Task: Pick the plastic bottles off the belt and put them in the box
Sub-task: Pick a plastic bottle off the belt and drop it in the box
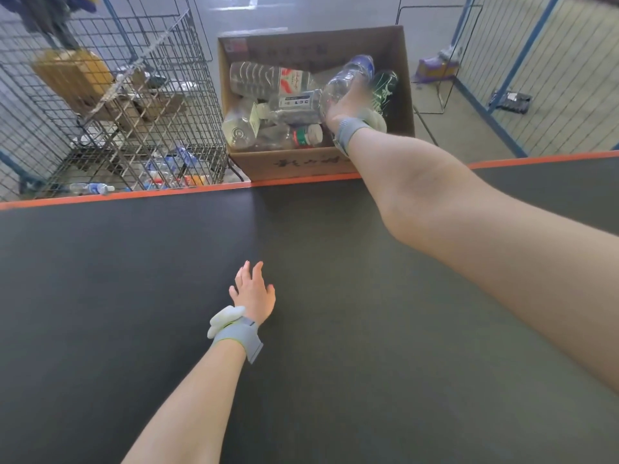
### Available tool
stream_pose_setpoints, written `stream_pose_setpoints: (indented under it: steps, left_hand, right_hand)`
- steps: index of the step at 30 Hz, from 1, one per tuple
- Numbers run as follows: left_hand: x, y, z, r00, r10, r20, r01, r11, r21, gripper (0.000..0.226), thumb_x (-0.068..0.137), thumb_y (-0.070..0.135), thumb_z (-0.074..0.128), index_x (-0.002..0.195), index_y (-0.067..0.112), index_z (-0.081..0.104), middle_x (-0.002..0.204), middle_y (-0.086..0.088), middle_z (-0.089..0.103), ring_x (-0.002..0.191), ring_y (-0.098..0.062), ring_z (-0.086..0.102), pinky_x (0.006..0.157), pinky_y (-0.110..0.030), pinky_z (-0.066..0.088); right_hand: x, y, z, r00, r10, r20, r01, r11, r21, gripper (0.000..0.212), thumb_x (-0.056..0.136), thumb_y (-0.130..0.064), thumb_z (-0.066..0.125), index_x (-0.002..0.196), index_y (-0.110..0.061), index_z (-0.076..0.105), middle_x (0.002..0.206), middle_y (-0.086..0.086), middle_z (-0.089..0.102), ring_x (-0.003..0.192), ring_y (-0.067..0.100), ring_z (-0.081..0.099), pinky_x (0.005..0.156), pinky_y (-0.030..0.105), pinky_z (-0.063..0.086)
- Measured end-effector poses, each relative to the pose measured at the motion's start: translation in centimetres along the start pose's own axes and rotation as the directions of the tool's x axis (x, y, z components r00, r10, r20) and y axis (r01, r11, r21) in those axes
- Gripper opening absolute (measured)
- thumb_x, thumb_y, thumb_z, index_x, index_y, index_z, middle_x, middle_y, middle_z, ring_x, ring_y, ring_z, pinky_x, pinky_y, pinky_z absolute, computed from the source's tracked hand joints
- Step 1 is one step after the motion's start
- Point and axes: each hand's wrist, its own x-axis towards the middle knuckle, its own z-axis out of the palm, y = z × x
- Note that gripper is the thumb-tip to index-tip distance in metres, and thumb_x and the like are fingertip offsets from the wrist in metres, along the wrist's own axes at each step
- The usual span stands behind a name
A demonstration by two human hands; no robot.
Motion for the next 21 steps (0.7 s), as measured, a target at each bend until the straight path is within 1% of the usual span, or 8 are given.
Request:
stream_pose_setpoints:
  steps: [2,4,5,7,10,14,17,21]
  left_hand:
    - [-0.4,0.0,-0.1,1.000,0.009,0.006,-0.009,1.000,0.005,0.057,0.098,0.022,0.046,0.150,0.021,0.024,0.160,-0.004,0.011,0.147,-0.021,0.008,0.117,-0.047,0.013]
    - [-0.4,0.0,0.0,1.000,0.010,0.011,-0.010,1.000,0.006,0.057,0.098,0.022,0.046,0.150,0.021,0.023,0.160,-0.004,0.010,0.147,-0.021,0.007,0.117,-0.047,0.013]
    - [-0.4,0.0,0.0,1.000,0.007,0.011,-0.007,1.000,0.007,0.057,0.098,0.022,0.045,0.150,0.021,0.023,0.160,-0.003,0.010,0.147,-0.021,0.007,0.117,-0.047,0.013]
    - [-0.3,-0.1,0.1,1.000,-0.006,0.019,0.006,1.000,0.010,0.056,0.098,0.022,0.045,0.150,0.021,0.023,0.160,-0.003,0.010,0.147,-0.020,0.007,0.116,-0.047,0.013]
    - [-0.2,-0.3,0.6,0.999,-0.025,0.035,0.024,0.999,0.021,0.057,0.098,0.022,0.045,0.150,0.021,0.023,0.160,-0.003,0.010,0.147,-0.021,0.007,0.116,-0.047,0.014]
    - [-1.4,-0.2,0.3,0.994,-0.041,0.105,0.035,0.997,0.067,0.059,0.098,0.025,0.045,0.151,0.023,0.018,0.160,-0.002,0.005,0.148,-0.021,0.003,0.115,-0.052,0.012]
    - [-3.3,-0.5,-0.7,0.976,-0.070,0.205,0.040,0.989,0.143,0.063,0.099,0.031,0.043,0.152,0.023,0.011,0.161,-0.002,-0.002,0.148,-0.022,-0.001,0.114,-0.056,0.012]
    - [-6.7,-1.1,-2.8,0.960,-0.087,0.265,0.039,0.982,0.182,0.065,0.100,0.034,0.042,0.153,0.023,0.007,0.161,-0.002,-0.006,0.148,-0.023,-0.005,0.113,-0.059,0.011]
  right_hand:
    - [0.1,0.5,-0.2,0.997,-0.001,0.079,0.003,1.000,-0.028,0.071,0.101,-0.040,0.040,0.155,-0.025,-0.004,0.162,0.008,0.003,0.148,0.029,0.010,0.119,0.045,0.011]
    - [1.0,0.8,-0.2,0.990,0.009,0.138,-0.009,1.000,-0.001,0.066,0.101,-0.036,0.036,0.155,-0.017,0.003,0.161,0.010,0.006,0.148,0.027,0.010,0.120,0.043,0.008]
    - [1.4,1.1,-0.3,0.988,0.010,0.155,-0.013,1.000,0.018,0.063,0.102,-0.035,0.034,0.155,-0.012,0.008,0.161,0.011,0.008,0.148,0.026,0.011,0.120,0.039,0.007]
    - [1.9,1.3,-0.3,0.983,0.011,0.185,-0.014,1.000,0.014,0.064,0.103,-0.038,0.030,0.155,-0.010,0.006,0.162,0.009,0.002,0.149,0.023,0.007,0.119,0.031,0.004]
    - [2.0,1.9,0.4,0.983,-0.025,0.181,0.028,0.999,-0.018,0.068,0.101,-0.043,0.035,0.156,-0.019,0.004,0.163,0.003,-0.007,0.149,0.027,0.000,0.121,0.037,0.001]
    - [0.7,3.3,1.0,0.991,-0.030,0.127,0.029,1.000,0.004,0.068,0.100,-0.038,0.043,0.155,-0.024,0.007,0.163,0.002,-0.006,0.149,0.030,-0.006,0.121,0.041,0.001]
    - [-1.8,3.8,0.6,0.986,-0.017,0.163,0.020,1.000,-0.012,0.075,0.097,-0.036,0.050,0.155,-0.027,0.003,0.162,0.004,-0.011,0.149,0.030,-0.008,0.121,0.040,0.000]
    - [-5.3,4.9,0.1,0.971,-0.003,0.238,0.022,0.997,-0.077,0.074,0.093,-0.041,0.051,0.155,-0.027,0.011,0.162,0.001,-0.015,0.148,0.031,-0.006,0.122,0.044,0.003]
